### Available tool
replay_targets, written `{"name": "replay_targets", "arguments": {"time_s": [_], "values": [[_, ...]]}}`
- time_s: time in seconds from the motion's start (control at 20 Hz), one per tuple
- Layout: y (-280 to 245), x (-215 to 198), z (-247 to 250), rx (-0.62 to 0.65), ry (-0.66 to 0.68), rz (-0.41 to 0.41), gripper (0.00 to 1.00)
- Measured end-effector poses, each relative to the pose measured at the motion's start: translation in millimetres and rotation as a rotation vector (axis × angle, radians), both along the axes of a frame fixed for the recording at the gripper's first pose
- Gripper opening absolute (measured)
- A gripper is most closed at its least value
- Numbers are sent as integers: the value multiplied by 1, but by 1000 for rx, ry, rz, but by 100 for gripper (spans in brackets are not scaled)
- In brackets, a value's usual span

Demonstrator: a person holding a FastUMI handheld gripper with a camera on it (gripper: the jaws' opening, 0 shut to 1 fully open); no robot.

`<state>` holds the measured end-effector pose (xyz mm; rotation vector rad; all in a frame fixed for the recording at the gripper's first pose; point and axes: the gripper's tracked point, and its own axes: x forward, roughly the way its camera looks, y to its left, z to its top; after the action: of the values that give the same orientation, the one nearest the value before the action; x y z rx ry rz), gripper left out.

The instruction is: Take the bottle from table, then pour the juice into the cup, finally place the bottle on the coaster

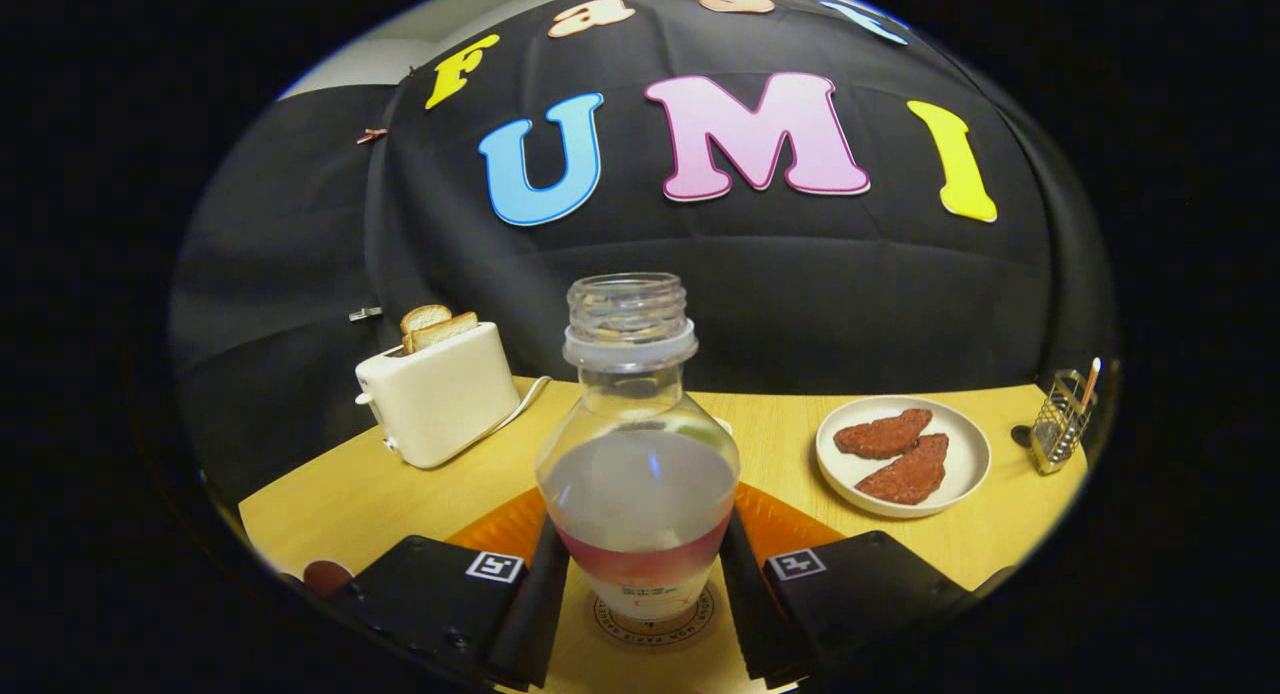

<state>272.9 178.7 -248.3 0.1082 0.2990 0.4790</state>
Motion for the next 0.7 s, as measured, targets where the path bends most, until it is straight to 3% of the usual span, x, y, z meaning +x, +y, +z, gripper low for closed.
{"name": "replay_targets", "arguments": {"time_s": [0.6,0.7], "values": [[5,-11,-23,-65,-12,11,79],[2,-11,-24,-71,-1,0,87]]}}
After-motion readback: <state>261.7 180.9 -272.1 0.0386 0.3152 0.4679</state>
